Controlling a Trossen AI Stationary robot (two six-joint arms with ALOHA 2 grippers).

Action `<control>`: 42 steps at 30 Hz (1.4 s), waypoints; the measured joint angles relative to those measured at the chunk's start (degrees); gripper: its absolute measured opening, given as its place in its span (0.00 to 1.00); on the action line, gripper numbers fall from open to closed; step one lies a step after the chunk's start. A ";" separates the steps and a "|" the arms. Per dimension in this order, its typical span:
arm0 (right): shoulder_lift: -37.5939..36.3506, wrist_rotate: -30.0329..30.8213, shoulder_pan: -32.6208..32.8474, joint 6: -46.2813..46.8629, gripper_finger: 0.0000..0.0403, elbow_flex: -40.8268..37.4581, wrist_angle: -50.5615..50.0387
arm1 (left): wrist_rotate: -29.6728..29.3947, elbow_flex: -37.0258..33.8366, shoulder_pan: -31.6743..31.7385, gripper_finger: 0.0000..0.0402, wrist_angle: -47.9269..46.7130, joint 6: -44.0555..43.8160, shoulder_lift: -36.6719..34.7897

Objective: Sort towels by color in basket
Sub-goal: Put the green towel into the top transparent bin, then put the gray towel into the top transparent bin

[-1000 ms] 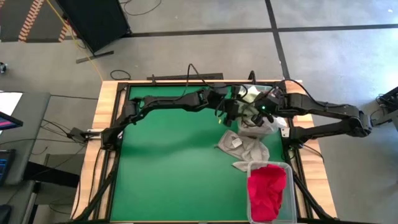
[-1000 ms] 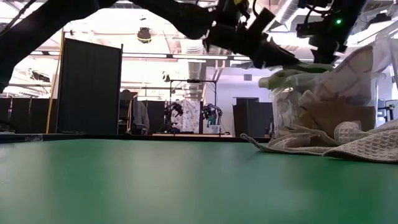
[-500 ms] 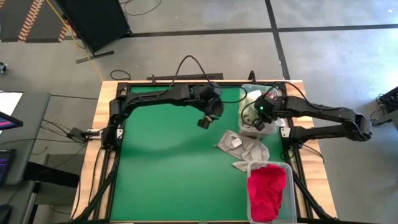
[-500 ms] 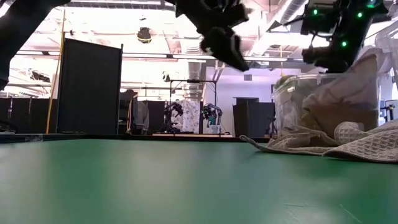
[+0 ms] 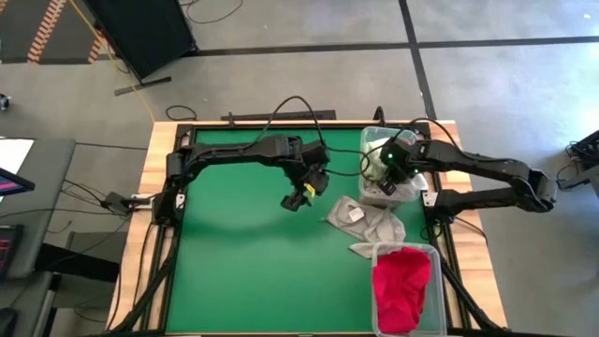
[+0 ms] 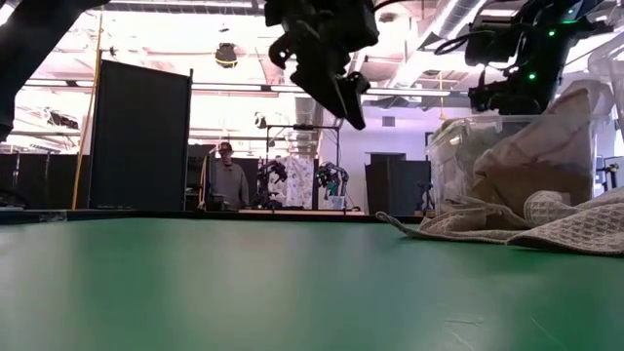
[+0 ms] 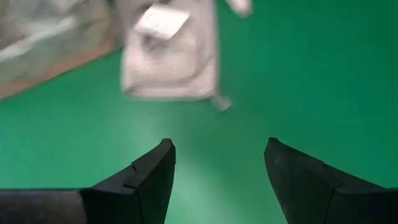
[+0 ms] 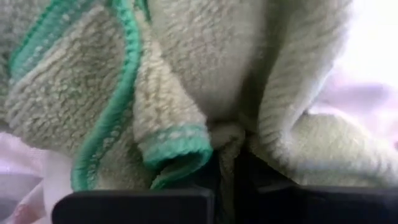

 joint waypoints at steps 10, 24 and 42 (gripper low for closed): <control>7.06 -6.55 -0.07 -2.01 0.11 0.47 1.30 | 6.28 -6.07 -3.21 0.59 1.01 2.45 -0.01; 7.83 -11.70 -1.90 -3.65 0.17 2.49 1.51 | 6.06 -13.43 -5.13 0.59 5.22 1.48 -0.06; 1.05 -11.39 -0.96 -1.67 0.64 20.43 -13.61 | 5.92 -16.63 -5.64 0.59 15.68 1.06 -0.04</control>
